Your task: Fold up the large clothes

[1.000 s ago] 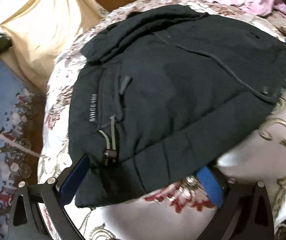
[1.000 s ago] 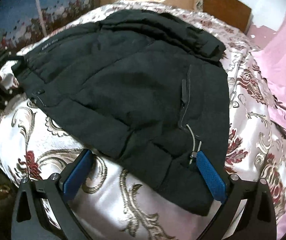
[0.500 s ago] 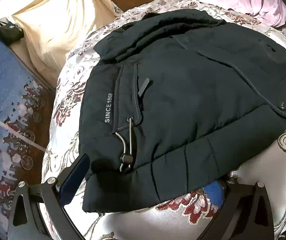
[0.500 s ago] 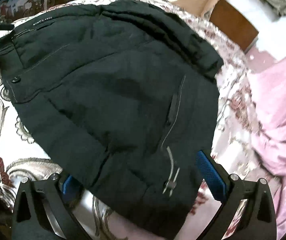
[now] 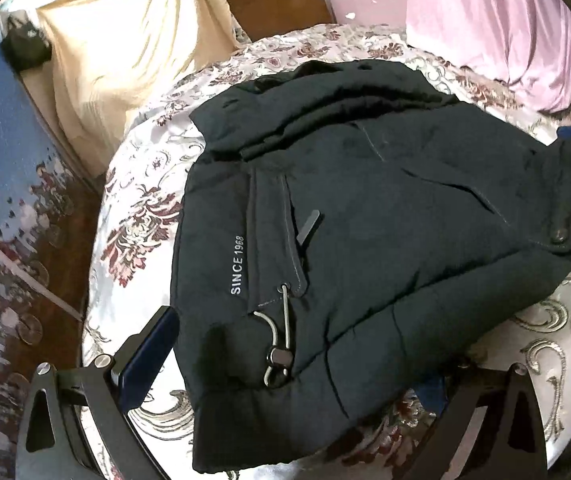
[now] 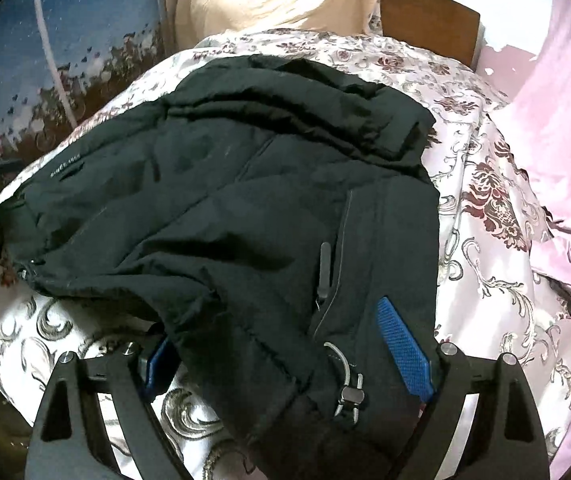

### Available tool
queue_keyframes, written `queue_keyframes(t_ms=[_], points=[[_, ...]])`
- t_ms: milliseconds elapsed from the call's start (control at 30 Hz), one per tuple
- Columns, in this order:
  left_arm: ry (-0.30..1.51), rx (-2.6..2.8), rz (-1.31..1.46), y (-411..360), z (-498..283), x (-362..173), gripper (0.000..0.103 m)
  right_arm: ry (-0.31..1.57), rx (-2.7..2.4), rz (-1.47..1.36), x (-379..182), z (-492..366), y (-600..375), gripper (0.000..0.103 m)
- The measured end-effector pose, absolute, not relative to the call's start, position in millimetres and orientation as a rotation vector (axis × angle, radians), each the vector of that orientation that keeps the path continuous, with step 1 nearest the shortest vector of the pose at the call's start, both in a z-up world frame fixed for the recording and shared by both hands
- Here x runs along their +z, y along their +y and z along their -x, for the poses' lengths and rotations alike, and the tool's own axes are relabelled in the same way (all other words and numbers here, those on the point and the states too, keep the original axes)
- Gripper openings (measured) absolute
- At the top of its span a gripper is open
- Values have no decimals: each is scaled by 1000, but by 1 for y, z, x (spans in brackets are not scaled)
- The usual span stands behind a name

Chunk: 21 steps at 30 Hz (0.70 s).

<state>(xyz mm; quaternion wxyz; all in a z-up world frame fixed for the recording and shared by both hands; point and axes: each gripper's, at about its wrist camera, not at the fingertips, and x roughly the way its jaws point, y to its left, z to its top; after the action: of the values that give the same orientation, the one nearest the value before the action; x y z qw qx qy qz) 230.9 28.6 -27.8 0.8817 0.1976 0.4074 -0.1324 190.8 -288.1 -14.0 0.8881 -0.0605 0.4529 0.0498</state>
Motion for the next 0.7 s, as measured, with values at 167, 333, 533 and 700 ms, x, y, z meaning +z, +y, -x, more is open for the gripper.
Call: queue_keyframes(t_ms=[167,333,533,700], points=[[834,-310,-444,31,-219,-33,103,919,123,95,-12,-194,-292,72],[853,-373,-562,23,-200,-46,103,910,135,103,-10,-202,-290,72],[886,-271,-620,21,-210,-60,102,904,133,108,-6,-211,-284,72],[846,-245,-613,19,-214,-55,59,900,139,117,-7,-207,-284,72]])
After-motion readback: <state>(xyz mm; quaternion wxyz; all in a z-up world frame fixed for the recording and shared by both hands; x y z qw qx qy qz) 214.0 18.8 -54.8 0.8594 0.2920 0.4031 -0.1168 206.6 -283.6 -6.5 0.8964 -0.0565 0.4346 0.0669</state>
